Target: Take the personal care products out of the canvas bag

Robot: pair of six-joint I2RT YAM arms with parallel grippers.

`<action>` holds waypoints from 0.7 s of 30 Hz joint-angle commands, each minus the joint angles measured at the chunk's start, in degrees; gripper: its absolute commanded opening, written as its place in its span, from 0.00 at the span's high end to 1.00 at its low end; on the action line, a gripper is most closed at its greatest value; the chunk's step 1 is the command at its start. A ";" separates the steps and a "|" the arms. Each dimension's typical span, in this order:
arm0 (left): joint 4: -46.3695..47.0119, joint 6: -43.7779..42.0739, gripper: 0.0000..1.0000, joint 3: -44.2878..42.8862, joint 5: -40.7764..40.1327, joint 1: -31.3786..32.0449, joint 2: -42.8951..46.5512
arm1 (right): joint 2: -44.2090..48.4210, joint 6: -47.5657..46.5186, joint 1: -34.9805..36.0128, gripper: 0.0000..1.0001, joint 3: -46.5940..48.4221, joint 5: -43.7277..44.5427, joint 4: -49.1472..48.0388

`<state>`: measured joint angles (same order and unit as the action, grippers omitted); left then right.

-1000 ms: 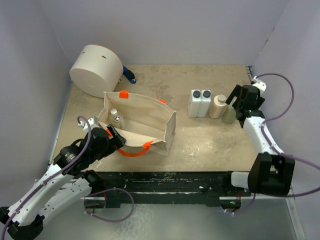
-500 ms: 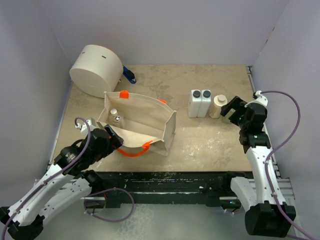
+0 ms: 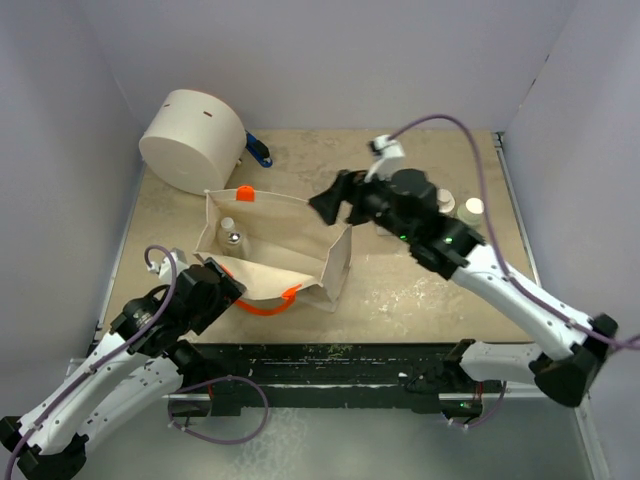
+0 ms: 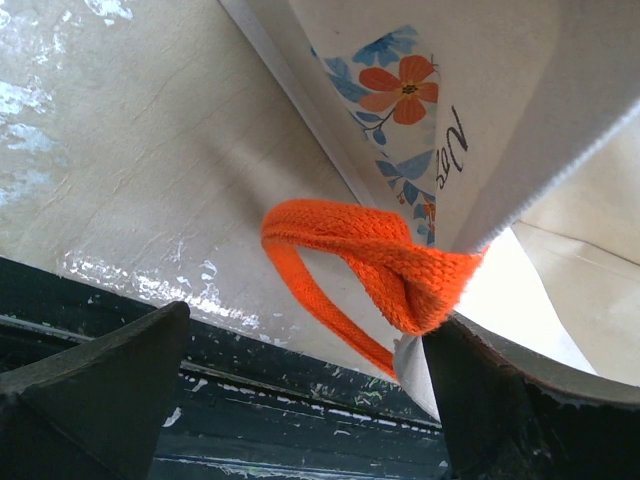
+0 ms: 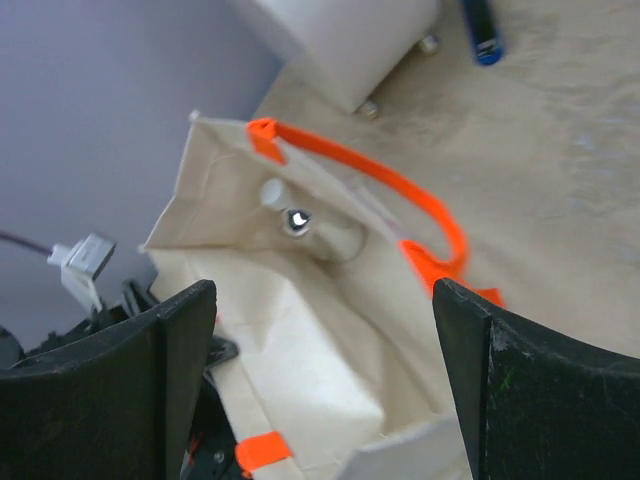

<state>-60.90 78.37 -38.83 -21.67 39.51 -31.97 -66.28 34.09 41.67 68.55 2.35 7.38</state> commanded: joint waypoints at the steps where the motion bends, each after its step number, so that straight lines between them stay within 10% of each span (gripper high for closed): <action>1: -1.69 1.19 0.00 0.34 -0.51 0.19 0.11 | -10.58 -5.60 11.14 0.10 8.25 8.42 -2.12; 21: -0.92 0.58 0.00 0.71 -0.46 0.18 1.35 | -47.14 -11.62 17.17 0.16 31.49 5.63 1.29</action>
<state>-60.88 78.91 -38.35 -21.43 39.53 -30.83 -111.50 24.97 58.72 94.94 9.23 9.61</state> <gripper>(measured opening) 0.995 0.841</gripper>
